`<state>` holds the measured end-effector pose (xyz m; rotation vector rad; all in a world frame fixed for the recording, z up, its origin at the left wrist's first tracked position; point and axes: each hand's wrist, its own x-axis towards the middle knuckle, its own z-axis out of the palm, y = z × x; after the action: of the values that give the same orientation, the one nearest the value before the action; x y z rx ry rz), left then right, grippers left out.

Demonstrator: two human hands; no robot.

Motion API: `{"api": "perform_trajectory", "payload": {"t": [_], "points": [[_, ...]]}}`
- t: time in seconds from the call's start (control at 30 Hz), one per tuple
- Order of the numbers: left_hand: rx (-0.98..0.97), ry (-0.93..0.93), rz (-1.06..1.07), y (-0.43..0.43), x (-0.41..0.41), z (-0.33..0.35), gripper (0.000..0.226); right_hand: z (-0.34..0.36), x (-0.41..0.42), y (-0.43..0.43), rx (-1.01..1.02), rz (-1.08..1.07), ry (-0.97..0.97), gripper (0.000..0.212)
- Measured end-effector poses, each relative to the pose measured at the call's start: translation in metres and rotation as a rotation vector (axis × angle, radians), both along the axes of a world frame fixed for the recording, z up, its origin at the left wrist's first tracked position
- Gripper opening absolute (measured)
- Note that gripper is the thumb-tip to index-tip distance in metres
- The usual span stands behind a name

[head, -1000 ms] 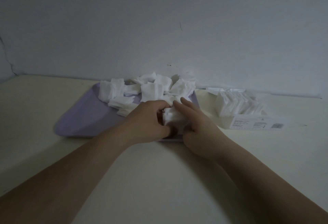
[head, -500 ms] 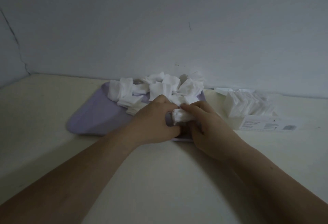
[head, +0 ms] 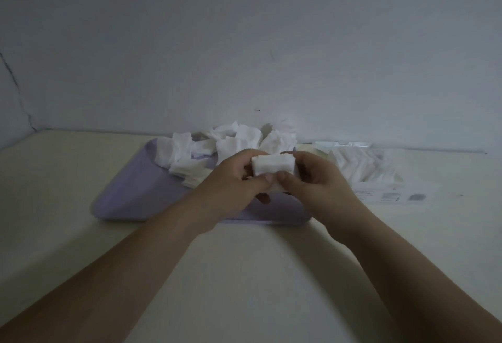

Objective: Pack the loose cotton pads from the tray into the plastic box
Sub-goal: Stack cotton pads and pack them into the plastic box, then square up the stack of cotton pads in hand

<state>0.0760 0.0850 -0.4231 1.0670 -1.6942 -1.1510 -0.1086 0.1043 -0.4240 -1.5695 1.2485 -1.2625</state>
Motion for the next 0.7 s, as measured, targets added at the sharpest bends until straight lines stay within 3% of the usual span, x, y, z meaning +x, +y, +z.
{"api": "perform_trajectory", "payload": {"t": [0.3, 0.43, 0.53, 0.7], "points": [[0.217, 0.287, -0.066, 0.000, -0.051, 0.021, 0.030, 0.021, -0.006, 0.006, 0.107, 0.084, -0.302, 0.031], [0.179, 0.272, -0.082, -0.002, -0.082, 0.035, 0.028, 0.037, -0.028, 0.004, -0.044, -0.037, -0.048, 0.024], [0.167, 0.226, -0.091, -0.003, -0.105, 0.045, 0.024, 0.043, -0.052, 0.001, -0.115, -0.145, 0.164, 0.034], [0.006, -0.050, -0.074, -0.011, -0.145, 0.051, 0.024, 0.056, -0.107, 0.005, -0.160, -0.400, 0.204, 0.036]]}}
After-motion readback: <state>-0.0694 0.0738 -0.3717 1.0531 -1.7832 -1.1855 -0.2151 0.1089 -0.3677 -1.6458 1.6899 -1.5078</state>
